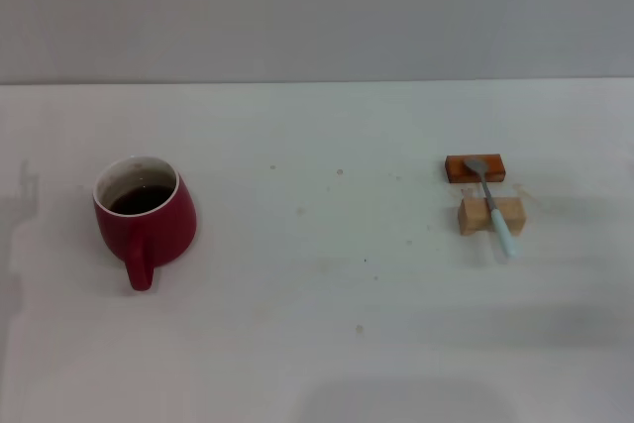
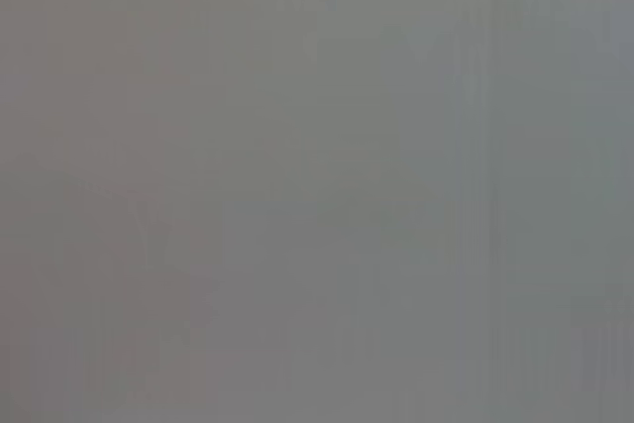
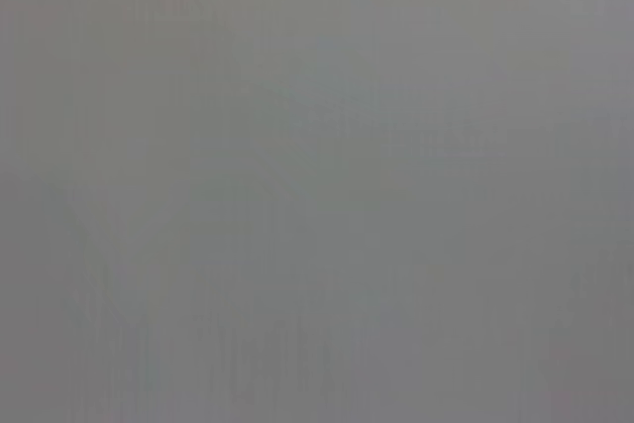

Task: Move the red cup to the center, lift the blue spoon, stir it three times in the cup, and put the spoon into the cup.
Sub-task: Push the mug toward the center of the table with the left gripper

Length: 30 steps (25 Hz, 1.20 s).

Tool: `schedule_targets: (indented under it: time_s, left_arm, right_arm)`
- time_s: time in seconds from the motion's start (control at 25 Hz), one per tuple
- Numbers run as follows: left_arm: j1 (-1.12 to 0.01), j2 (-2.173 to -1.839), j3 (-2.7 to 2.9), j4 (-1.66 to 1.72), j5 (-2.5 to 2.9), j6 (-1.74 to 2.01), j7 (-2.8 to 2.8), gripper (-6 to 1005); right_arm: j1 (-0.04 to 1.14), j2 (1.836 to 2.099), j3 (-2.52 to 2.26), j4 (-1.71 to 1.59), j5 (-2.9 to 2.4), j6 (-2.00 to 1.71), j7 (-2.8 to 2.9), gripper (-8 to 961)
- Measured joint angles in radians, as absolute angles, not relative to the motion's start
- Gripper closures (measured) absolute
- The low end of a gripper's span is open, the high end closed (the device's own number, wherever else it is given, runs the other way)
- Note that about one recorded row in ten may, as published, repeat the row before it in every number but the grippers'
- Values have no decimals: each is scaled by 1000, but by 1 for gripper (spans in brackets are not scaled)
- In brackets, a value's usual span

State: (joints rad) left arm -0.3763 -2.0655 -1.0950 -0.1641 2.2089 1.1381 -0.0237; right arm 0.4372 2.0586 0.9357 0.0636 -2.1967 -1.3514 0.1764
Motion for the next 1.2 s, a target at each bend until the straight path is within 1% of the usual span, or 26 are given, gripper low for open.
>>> schedule_targets:
  time_s: [0.08,0.28,0.44,0.76,0.8,1.2]
  left_arm:
    - [-374,-2066,-1082,-160,2209,1132,3,195]
    - [-368,-2067,-992,-145,2209,1116,102,407]
    - [-356,-2068,-943,-141,2210,1111,181,645]
    - [-345,-2068,-908,-141,2209,1108,223,865]
    - [-343,-2068,-894,-141,2209,1102,236,1001]
    - [-353,-2072,-776,-155,2209,1065,338,1000]
  right_arm:
    - [437,2059,936,64,-2197,-1351,176,188]
    - [437,2059,936,67,-2197,-1351,176,188]
    - [437,2059,936,65,-2197,-1351,176,188]
    - [438,2059,936,63,-2197,-1351,176,190]
    - [438,2059,936,64,-2197,-1351,176,190]
    - [441,2059,936,68,-2197,-1351,176,190]
